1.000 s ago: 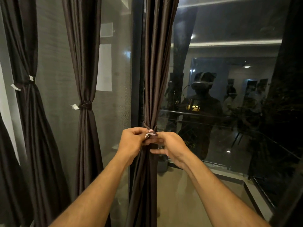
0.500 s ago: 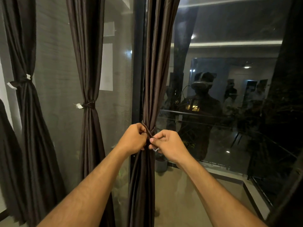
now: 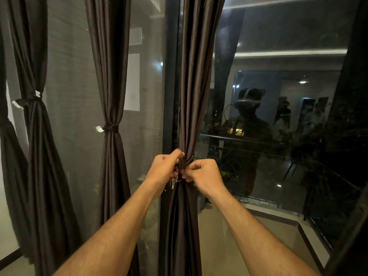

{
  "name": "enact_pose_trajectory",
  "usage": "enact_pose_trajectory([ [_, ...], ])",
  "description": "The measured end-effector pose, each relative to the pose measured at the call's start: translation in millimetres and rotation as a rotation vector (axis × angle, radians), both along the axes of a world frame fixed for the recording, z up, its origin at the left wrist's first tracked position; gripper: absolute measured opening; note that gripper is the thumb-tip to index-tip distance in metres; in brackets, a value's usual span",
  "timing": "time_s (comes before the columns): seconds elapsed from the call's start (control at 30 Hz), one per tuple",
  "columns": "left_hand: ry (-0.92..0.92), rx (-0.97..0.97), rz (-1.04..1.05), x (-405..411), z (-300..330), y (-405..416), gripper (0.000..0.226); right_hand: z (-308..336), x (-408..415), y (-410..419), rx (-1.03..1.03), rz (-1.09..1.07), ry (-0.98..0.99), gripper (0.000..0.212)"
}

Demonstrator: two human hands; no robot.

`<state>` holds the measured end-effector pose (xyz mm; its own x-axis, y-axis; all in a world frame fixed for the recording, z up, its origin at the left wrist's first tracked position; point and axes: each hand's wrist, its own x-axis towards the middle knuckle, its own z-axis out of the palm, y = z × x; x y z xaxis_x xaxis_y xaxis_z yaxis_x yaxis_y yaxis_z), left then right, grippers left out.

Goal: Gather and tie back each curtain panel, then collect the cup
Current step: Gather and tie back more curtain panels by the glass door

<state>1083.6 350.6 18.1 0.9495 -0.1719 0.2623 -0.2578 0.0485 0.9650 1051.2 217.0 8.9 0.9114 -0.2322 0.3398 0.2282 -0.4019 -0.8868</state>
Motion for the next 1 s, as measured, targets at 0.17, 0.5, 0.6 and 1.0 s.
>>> enact_pose_trajectory([
  [0.17, -0.007, 0.128, 0.085, 5.2, 3.5, -1.6, 0.034, -4.2, 4.2, 5.0, 0.130, -0.041, -0.075, 0.013],
  [0.5, 0.132, 0.107, 0.070, 3.8, 10.5, 10.8, 0.020, 9.1, 8.5, 11.4, 0.607, -0.018, 0.027, 0.044],
  [0.6, 0.213, -0.058, 0.045, 0.8, 5.7, 7.5, 0.012, 10.6, 11.7, 16.3, 0.761, -0.007, 0.026, 0.045],
  [1.0, 0.382, -0.506, 0.020, -4.9, -9.8, -2.1, 0.012, -0.5, 5.0, 19.0, 1.035, 0.310, 0.083, 0.034],
])
